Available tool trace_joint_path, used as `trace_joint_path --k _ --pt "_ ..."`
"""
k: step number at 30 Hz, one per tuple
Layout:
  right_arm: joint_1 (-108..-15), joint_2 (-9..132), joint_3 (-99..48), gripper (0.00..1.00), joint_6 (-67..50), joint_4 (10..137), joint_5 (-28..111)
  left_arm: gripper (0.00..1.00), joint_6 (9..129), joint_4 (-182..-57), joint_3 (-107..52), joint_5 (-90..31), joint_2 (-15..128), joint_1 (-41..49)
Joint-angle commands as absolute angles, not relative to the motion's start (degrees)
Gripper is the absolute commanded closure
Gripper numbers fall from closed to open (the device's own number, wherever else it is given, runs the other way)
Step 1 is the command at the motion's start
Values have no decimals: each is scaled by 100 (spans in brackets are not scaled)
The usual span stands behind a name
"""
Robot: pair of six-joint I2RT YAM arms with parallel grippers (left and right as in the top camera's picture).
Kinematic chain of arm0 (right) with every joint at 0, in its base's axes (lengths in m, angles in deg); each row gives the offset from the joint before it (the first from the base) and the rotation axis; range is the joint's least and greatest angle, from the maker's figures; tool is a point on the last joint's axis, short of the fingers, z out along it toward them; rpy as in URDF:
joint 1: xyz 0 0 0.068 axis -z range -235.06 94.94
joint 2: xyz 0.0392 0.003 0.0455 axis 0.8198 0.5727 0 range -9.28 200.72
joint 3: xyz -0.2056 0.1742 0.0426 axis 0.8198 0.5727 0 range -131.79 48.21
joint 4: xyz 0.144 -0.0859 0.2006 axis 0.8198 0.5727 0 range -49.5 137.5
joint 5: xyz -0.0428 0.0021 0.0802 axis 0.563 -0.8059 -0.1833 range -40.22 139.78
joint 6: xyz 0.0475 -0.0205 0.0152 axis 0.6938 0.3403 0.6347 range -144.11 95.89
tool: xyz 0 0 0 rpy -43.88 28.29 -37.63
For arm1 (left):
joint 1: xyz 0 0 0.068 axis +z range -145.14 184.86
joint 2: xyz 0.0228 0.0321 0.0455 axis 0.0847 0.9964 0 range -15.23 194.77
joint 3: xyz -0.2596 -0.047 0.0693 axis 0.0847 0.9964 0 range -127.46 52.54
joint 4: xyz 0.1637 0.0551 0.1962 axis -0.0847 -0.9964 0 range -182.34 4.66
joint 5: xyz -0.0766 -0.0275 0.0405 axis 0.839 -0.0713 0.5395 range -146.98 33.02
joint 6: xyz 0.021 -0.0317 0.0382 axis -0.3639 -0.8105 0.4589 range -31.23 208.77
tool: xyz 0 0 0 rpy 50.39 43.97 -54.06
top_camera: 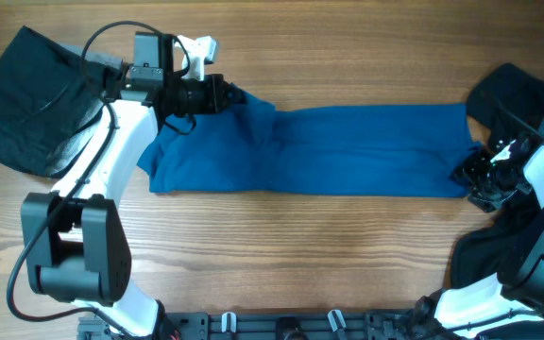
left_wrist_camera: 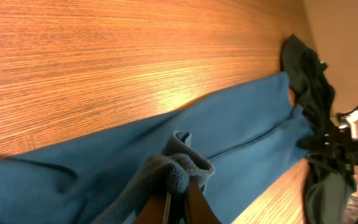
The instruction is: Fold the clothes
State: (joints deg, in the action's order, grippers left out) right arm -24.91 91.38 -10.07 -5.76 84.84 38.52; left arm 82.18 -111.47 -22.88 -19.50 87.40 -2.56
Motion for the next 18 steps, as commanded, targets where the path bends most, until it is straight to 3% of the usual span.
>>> trace_joint_path --k 1,18 --pt "-2500 9239 -1114 37 -593 8482 3950 96 8192 -11127 -2397 -2626 8583 -381" --pt "-2500 9239 -1114 38 -595 8467 3952 96 8094 -10650 -2397 -3452 9029 -787"
